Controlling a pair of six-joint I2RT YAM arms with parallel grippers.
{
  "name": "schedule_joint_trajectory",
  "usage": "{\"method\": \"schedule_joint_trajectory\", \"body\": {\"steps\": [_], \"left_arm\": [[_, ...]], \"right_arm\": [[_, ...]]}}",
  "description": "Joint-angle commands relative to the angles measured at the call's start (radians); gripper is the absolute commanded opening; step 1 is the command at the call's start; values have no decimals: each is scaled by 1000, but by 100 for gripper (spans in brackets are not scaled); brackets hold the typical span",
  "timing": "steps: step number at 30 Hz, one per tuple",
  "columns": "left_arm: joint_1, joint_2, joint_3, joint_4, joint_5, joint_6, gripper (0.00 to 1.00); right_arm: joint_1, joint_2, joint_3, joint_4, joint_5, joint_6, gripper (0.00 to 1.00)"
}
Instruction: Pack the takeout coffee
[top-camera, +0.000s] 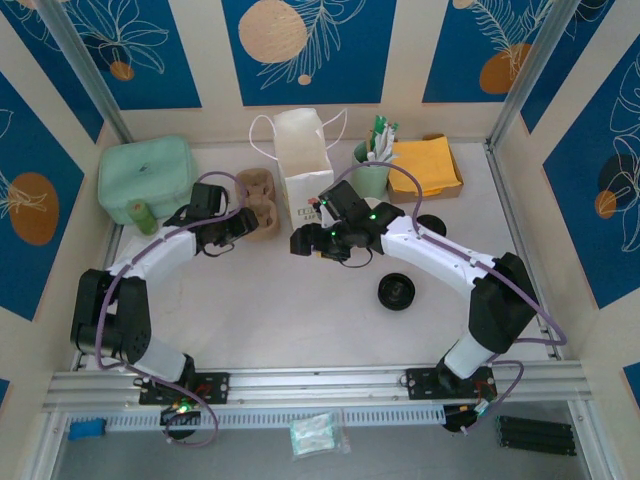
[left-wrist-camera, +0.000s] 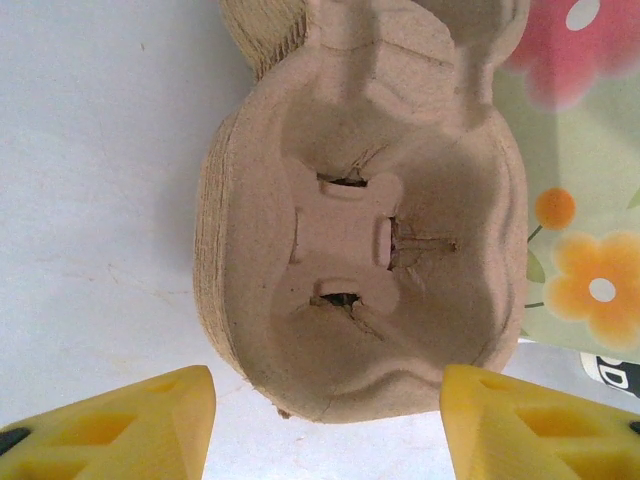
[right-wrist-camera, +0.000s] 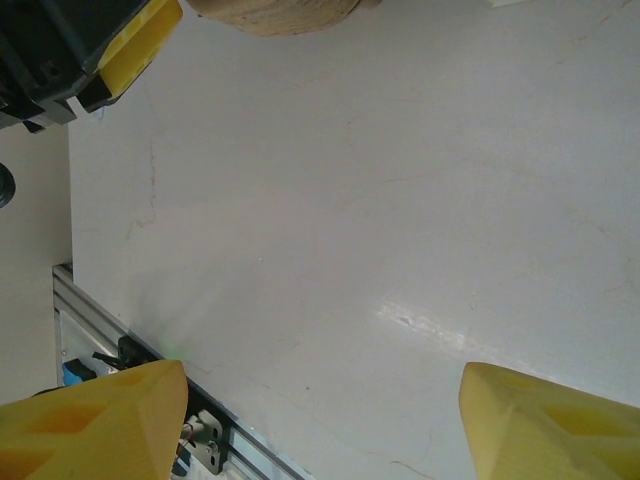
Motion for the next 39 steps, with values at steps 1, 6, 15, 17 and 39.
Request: {"method": "schedule_joint_trajectory", "body": {"steps": [1,6,15,17,39], "left_arm": [[15,6,17,-4,-11,19,59],[17,28,31,3,-11,24,51],[21,33,32,7,-7,27,33],[22,28,32,4,-6,27,31],[26,-56,29,-35,7,28,23]], "right_arm": [[-1,5,2,3,-26,16,72],[-1,11,2,-1,-24,15,72],[-1,19,5,-3,-24,16,72],[-1,21,6,-4,-23,18,72],[18,58,21,30,-48,46,72]]}}
